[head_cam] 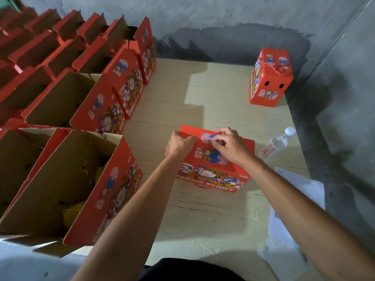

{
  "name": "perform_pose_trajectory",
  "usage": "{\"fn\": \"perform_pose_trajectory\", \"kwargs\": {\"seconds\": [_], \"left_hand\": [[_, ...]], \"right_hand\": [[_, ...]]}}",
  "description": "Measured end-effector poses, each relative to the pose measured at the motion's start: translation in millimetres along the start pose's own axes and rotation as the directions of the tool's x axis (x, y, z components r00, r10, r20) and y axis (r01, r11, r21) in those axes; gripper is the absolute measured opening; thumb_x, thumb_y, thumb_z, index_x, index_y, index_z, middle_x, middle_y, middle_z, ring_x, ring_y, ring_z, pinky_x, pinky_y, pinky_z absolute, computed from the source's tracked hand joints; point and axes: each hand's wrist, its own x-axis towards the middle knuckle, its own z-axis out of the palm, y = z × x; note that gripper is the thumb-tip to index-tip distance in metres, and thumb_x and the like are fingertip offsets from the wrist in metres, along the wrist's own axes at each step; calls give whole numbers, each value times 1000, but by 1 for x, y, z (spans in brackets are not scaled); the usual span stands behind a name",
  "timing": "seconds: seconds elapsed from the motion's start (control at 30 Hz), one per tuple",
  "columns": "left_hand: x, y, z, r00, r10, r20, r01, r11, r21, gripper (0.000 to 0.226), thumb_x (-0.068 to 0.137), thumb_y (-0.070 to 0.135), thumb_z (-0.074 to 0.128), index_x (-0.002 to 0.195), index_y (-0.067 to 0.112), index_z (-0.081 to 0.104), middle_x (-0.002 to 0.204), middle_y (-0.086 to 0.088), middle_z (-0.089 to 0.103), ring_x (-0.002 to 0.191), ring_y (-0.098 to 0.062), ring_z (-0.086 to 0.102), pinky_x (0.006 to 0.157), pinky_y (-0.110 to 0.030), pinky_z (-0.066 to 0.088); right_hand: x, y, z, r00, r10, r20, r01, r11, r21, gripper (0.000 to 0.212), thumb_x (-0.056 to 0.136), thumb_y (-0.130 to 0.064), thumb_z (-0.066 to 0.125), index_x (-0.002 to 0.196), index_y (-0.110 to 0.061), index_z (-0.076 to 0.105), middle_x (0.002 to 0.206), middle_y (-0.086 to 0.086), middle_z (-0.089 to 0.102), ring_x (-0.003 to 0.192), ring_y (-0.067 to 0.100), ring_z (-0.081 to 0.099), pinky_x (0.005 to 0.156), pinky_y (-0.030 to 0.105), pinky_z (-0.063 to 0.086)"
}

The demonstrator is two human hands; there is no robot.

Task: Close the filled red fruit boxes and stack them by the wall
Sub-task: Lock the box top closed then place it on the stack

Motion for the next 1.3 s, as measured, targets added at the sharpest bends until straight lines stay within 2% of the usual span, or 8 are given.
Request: {"fn": "perform_pose_trajectory", "kwargs": {"seconds": [0.07, 0.2, 0.37, 0.53, 0.67, 1.0, 1.13, 1.3], "left_hand": [[0, 1, 1, 1000, -16, -13, 16, 1000, -11, 58, 75, 53, 65, 124, 25, 54, 97, 0, 66, 92, -26, 65, 94, -39, 54], [1, 3, 1, 1000, -20, -11, 20, 1000, -19, 55, 73, 49, 63, 122, 27, 54, 95, 1, 64, 85, -24, 62, 88, -36, 53], [11, 2, -1, 998, -43, 38, 49, 985, -168, 44, 70, 35, 63, 113, 28, 62, 90, 1, 70, 81, -22, 69, 86, -39, 60], [20, -14, -3, 999, 41, 21, -36, 976, -213, 27, 88, 30, 69, 113, 21, 74, 106, -7, 76, 100, -28, 71, 90, -37, 59], [21, -36, -3, 997, 44, 67, -22, 953, -303, 50, 101, 53, 53, 128, 15, 71, 114, -8, 70, 109, -24, 66, 100, -34, 52], [30, -28, -9, 982, -8, 190, 82, 919, -386, 31, 99, 31, 46, 102, 16, 74, 109, -14, 73, 100, -31, 69, 85, -38, 57], [45, -24, -15, 965, -76, 253, 173, 905, -389, 37, 89, 39, 70, 109, 8, 74, 110, -18, 74, 101, -33, 73, 93, -51, 59], [56, -20, -8, 979, -119, 164, 181, 881, -437, 42, 84, 42, 80, 103, 4, 77, 102, -14, 76, 81, -24, 72, 73, -34, 62]], "right_hand": [[10, -2, -5, 994, 75, 82, -79, 996, 38, 12, 95, -35, 73, 104, -35, 80, 153, 4, 50, 138, 26, 47, 112, 41, 40], [22, -14, -15, 973, 120, 196, -137, 988, 75, 11, 93, -45, 72, 101, -51, 75, 142, -13, 59, 129, 19, 56, 104, 39, 45], [15, -19, 4, 992, 29, 127, -24, 999, -44, 25, 97, -50, 63, 111, -34, 77, 159, -9, 43, 146, 19, 38, 120, 64, 12], [1, -26, 16, 993, -92, 68, 103, 975, -194, 29, 105, -46, 49, 111, -25, 70, 160, -8, 40, 149, 19, 34, 116, 64, 22], [2, -36, 24, 997, -71, 31, 77, 955, -288, 30, 107, -43, 44, 111, -21, 64, 159, -9, 41, 148, 23, 34, 114, 64, 24], [14, -86, 62, 979, -109, -173, 93, 991, -99, 25, 102, -33, 60, 105, -12, 73, 144, -2, 61, 135, 19, 53, 114, 43, 33], [22, -88, 58, 986, -39, -159, 27, 997, -79, 20, 99, -30, 62, 91, -13, 71, 145, -4, 60, 133, 16, 54, 115, 44, 31], [27, -92, 57, 997, -9, -79, 0, 994, -112, 16, 100, -27, 59, 94, -15, 66, 150, -9, 54, 145, 18, 41, 119, 51, 21]]}}
